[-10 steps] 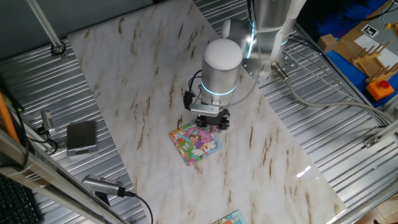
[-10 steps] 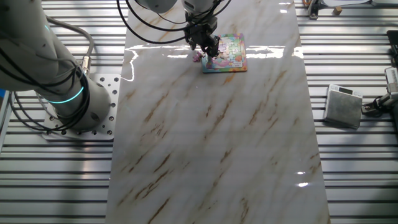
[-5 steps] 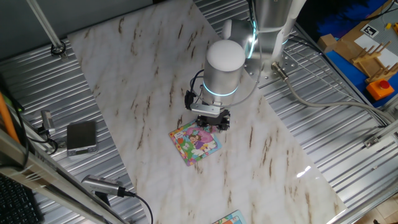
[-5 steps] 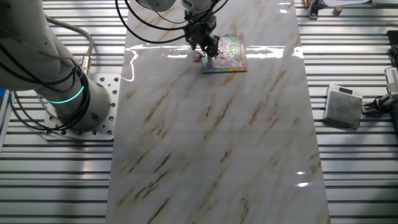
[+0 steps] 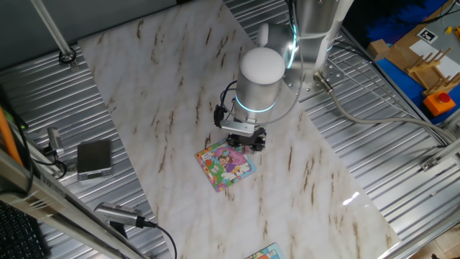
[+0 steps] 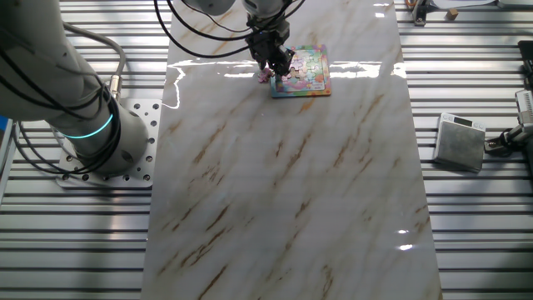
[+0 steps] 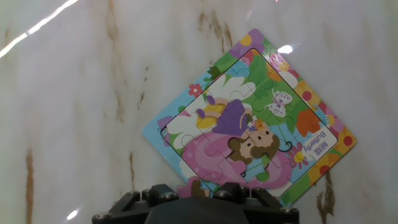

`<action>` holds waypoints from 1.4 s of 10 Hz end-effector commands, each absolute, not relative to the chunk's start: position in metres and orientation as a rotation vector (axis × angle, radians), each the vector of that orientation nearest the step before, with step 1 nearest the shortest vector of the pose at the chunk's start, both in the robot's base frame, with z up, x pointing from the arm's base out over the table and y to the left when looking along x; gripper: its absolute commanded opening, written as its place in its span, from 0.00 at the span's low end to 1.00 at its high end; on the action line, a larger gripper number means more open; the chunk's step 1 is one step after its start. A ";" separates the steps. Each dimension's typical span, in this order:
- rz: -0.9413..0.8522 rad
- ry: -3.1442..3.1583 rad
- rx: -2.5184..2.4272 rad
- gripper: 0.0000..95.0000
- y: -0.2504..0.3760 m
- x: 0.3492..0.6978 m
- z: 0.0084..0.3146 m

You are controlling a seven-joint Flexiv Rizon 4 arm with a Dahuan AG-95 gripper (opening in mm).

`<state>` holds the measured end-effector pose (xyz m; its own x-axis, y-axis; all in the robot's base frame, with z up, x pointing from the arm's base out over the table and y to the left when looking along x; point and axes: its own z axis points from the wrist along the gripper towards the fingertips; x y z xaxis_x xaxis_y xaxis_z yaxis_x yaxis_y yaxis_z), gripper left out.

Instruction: Assemble one piece of a puzzle

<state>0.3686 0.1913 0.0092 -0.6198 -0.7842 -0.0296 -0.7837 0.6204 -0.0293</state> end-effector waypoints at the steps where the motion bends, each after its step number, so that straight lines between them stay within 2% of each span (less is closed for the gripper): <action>1: -0.027 2.795 -1.352 0.40 0.191 0.369 0.010; 3: -0.027 2.793 -1.351 0.40 0.191 0.369 0.010; 4: -0.026 2.796 -1.345 0.00 0.191 0.369 0.010; 14: -0.014 2.805 -1.343 0.00 0.193 0.381 0.017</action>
